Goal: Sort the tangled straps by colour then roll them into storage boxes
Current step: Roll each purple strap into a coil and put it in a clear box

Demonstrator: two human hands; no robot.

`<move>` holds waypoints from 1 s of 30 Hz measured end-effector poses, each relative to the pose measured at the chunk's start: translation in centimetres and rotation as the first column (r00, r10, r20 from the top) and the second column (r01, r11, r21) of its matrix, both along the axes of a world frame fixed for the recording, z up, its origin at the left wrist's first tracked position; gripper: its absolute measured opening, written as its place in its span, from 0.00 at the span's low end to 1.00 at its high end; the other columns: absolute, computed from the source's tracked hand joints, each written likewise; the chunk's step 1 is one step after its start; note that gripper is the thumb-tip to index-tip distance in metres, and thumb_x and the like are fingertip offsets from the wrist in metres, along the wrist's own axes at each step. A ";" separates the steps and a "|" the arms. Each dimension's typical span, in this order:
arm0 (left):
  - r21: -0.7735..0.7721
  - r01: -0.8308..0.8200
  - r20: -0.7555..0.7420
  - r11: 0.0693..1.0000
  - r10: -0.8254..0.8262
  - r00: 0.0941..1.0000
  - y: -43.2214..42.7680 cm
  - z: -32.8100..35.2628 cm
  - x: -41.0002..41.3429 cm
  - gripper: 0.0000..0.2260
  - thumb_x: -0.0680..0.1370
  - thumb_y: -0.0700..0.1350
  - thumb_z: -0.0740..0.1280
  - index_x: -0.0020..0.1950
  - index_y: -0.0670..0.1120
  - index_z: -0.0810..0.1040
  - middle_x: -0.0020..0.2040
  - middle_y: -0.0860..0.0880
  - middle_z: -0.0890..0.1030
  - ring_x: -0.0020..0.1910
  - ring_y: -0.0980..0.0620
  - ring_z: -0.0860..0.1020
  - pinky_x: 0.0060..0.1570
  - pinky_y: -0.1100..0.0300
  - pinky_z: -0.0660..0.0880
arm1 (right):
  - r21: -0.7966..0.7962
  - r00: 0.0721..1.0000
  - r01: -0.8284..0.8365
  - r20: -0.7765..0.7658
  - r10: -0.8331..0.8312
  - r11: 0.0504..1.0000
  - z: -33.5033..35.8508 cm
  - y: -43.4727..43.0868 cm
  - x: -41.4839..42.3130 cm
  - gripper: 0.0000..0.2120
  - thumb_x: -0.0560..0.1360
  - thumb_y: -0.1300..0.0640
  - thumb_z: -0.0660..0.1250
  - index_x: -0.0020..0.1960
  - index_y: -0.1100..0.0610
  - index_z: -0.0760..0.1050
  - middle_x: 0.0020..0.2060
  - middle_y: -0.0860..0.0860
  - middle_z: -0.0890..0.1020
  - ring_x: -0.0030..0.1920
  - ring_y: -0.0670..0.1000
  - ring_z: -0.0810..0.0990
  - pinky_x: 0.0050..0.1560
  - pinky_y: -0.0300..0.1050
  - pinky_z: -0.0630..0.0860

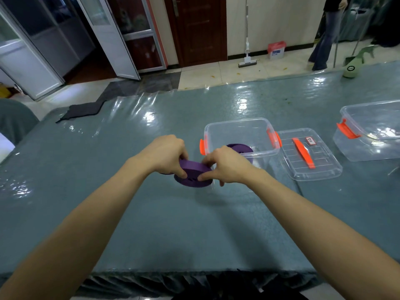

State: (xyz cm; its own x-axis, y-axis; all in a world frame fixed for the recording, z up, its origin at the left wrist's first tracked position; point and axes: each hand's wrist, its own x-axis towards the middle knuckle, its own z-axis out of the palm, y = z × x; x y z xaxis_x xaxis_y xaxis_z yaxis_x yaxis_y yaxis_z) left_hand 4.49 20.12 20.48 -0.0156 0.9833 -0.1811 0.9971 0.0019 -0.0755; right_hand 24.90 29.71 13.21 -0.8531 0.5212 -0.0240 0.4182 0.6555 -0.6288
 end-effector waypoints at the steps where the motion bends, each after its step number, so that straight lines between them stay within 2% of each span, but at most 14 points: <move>1: -0.001 0.016 -0.024 1.000 -0.016 1.000 0.0 0.1 0.1 0.12 0.63 0.59 0.81 0.41 0.56 0.88 0.25 0.56 0.79 0.30 0.57 0.77 0.33 0.55 0.78 | 0.008 1.000 -0.005 -0.001 0.005 1.000 -0.1 -0.1 -0.2 0.13 0.72 0.41 0.81 0.50 0.48 0.87 0.37 0.46 0.88 0.26 0.45 0.85 0.37 0.46 0.84; 3: -0.001 0.028 -0.048 1.000 -0.028 0.998 0.0 0.2 0.2 0.12 0.63 0.60 0.81 0.40 0.56 0.88 0.25 0.56 0.78 0.30 0.56 0.77 0.33 0.55 0.76 | -0.004 0.999 0.021 -0.028 -0.021 1.000 -0.7 -0.3 -0.1 0.11 0.73 0.43 0.81 0.49 0.48 0.88 0.36 0.47 0.88 0.28 0.43 0.86 0.40 0.48 0.85; 6: -0.006 0.040 -0.061 0.999 -0.041 0.997 -0.1 0.2 0.2 0.11 0.62 0.60 0.81 0.39 0.57 0.87 0.25 0.56 0.77 0.29 0.58 0.75 0.33 0.56 0.76 | -0.021 1.000 0.016 -0.014 -0.017 1.000 -1.4 -0.8 -0.2 0.15 0.72 0.41 0.81 0.52 0.47 0.86 0.40 0.46 0.88 0.29 0.45 0.86 0.41 0.51 0.86; 8: -0.007 0.064 -0.072 0.998 -0.065 0.995 0.1 0.1 0.6 0.12 0.62 0.60 0.81 0.41 0.56 0.88 0.26 0.56 0.79 0.30 0.58 0.75 0.33 0.57 0.74 | -0.008 1.000 0.003 0.028 -0.002 1.000 -1.6 -1.2 -0.7 0.16 0.71 0.40 0.82 0.51 0.48 0.84 0.37 0.48 0.88 0.28 0.46 0.86 0.39 0.52 0.86; 10: -0.001 0.080 -0.067 0.997 -0.080 0.995 0.1 0.2 0.9 0.13 0.63 0.62 0.81 0.42 0.57 0.88 0.28 0.56 0.79 0.30 0.58 0.75 0.32 0.57 0.70 | -0.044 1.000 0.030 0.007 -0.030 0.999 -1.9 -1.4 -0.8 0.13 0.73 0.43 0.81 0.49 0.50 0.85 0.35 0.50 0.88 0.28 0.48 0.86 0.38 0.51 0.86; 12: 0.002 0.054 0.032 0.999 -0.054 0.998 -0.2 0.5 0.5 0.15 0.63 0.64 0.83 0.42 0.58 0.86 0.29 0.57 0.80 0.30 0.57 0.77 0.32 0.57 0.72 | -0.147 0.997 0.062 -0.042 -0.069 0.987 -2.2 -1.1 -0.3 0.11 0.72 0.45 0.82 0.48 0.51 0.86 0.35 0.51 0.88 0.28 0.50 0.87 0.36 0.50 0.86; 13: -0.004 0.022 0.157 1.000 -0.021 0.987 -0.6 0.7 0.0 0.16 0.64 0.64 0.84 0.44 0.59 0.86 0.31 0.59 0.82 0.31 0.58 0.79 0.34 0.56 0.75 | -0.199 0.995 0.065 -0.055 -0.078 0.978 -2.3 -1.0 0.1 0.12 0.71 0.46 0.83 0.48 0.51 0.87 0.35 0.52 0.88 0.29 0.52 0.88 0.36 0.51 0.86; 15: -0.009 -0.055 0.467 0.998 0.052 0.883 -1.7 0.9 -1.2 0.19 0.65 0.60 0.87 0.52 0.59 0.86 0.37 0.59 0.87 0.35 0.58 0.83 0.39 0.60 0.80 | -0.298 0.993 0.061 -0.077 -0.088 0.953 -2.4 -0.6 1.0 0.13 0.70 0.46 0.85 0.48 0.52 0.88 0.35 0.53 0.88 0.31 0.54 0.89 0.37 0.52 0.87; 17: 0.010 -0.136 0.738 0.991 0.084 0.669 -2.7 0.6 -2.2 0.18 0.71 0.51 0.86 0.55 0.52 0.84 0.41 0.52 0.90 0.40 0.52 0.88 0.43 0.64 0.81 | -0.394 0.988 0.052 -0.115 -0.106 0.917 -2.3 -0.4 1.6 0.14 0.69 0.46 0.86 0.48 0.52 0.88 0.35 0.54 0.89 0.32 0.57 0.89 0.35 0.49 0.85; 19: 0.024 -0.208 0.876 0.978 0.080 0.477 -3.3 0.0 -2.7 0.15 0.75 0.46 0.82 0.56 0.45 0.81 0.46 0.46 0.91 0.44 0.48 0.90 0.47 0.63 0.83 | -0.463 0.980 0.040 -0.154 -0.125 0.885 -2.1 -0.4 1.9 0.14 0.69 0.47 0.86 0.48 0.53 0.89 0.35 0.56 0.88 0.33 0.59 0.89 0.33 0.46 0.83; 21: 0.065 -0.273 0.922 0.960 0.047 0.385 -3.7 -0.8 -3.1 0.15 0.74 0.46 0.81 0.55 0.42 0.82 0.48 0.43 0.91 0.46 0.46 0.90 0.49 0.61 0.84 | -0.504 0.973 0.029 -0.182 -0.139 0.863 -1.7 -0.5 1.8 0.14 0.69 0.49 0.87 0.48 0.54 0.89 0.36 0.58 0.88 0.34 0.61 0.89 0.33 0.46 0.83; 24: 0.116 -0.357 0.960 0.927 -0.013 0.278 -4.3 -2.0 -3.8 0.13 0.71 0.46 0.83 0.53 0.45 0.88 0.49 0.42 0.90 0.47 0.43 0.90 0.51 0.59 0.84 | -0.548 0.963 0.016 -0.217 -0.160 0.837 -1.0 -0.7 1.6 0.13 0.70 0.51 0.86 0.49 0.55 0.89 0.37 0.60 0.88 0.34 0.63 0.89 0.33 0.47 0.84; 27: 0.129 -0.373 0.984 0.919 -0.071 0.166 -5.0 -2.6 -4.3 0.13 0.72 0.44 0.82 0.56 0.49 0.91 0.51 0.41 0.90 0.50 0.45 0.90 0.54 0.58 0.85 | -0.590 0.948 -0.005 -0.259 -0.183 0.807 -0.3 -1.1 1.3 0.12 0.70 0.51 0.86 0.50 0.53 0.90 0.38 0.60 0.89 0.33 0.62 0.88 0.34 0.47 0.84; 30: 0.162 -0.388 0.986 0.907 -0.130 0.107 -5.4 -2.8 -4.6 0.19 0.73 0.41 0.83 0.63 0.50 0.89 0.51 0.43 0.89 0.51 0.43 0.89 0.58 0.51 0.86 | -0.619 0.930 -0.014 -0.297 -0.217 0.785 -0.1 -1.6 1.0 0.11 0.70 0.51 0.86 0.50 0.52 0.90 0.36 0.58 0.88 0.31 0.60 0.87 0.34 0.48 0.83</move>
State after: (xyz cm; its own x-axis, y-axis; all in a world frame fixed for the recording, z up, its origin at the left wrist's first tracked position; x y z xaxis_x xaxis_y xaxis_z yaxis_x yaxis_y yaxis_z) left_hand -0.14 14.76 17.68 -0.2179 0.9666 0.1352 0.1747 -0.0976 0.9798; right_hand 25.85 28.15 13.15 -0.8094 0.5808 -0.0865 0.1480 0.0592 -0.9872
